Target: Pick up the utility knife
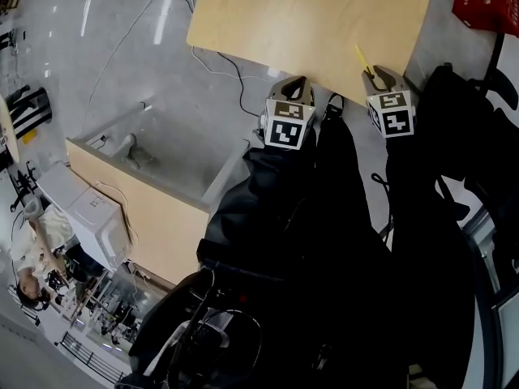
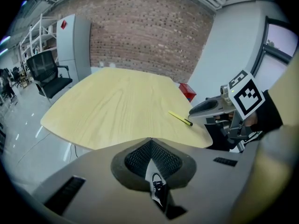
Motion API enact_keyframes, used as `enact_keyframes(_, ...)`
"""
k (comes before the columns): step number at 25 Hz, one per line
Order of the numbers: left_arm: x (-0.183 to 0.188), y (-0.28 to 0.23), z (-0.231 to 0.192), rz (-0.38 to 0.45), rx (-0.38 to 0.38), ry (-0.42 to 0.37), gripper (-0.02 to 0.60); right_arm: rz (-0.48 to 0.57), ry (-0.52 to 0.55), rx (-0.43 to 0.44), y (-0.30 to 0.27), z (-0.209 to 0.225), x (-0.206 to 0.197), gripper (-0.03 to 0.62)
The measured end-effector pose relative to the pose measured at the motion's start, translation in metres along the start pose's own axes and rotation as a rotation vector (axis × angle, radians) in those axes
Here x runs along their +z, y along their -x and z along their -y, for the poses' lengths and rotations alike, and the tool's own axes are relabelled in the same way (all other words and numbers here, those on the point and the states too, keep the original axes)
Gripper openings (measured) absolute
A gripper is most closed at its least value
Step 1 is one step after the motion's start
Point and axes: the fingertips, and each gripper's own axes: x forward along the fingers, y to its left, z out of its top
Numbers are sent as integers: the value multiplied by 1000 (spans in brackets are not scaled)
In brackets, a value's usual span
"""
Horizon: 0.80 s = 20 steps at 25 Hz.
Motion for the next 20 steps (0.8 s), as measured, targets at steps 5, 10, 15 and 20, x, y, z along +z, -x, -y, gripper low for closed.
enact_keyframes(5, -2, 1, -4, -2, -3, -2, 0, -66, -4, 9, -18, 5, -12, 97)
enact_keyframes(10, -6, 3, -5, -5, -10, 7, 0, -96, -2, -2, -27, 5, -15, 97)
enact_keyframes(15, -10, 3, -2, -12, -18, -2, 0, -90, -2, -2, -28, 4, -16, 95)
enact_keyframes(20, -11, 4, 4, -10, -29, -6, 0, -75, -8, -2, -28, 2, -16, 71)
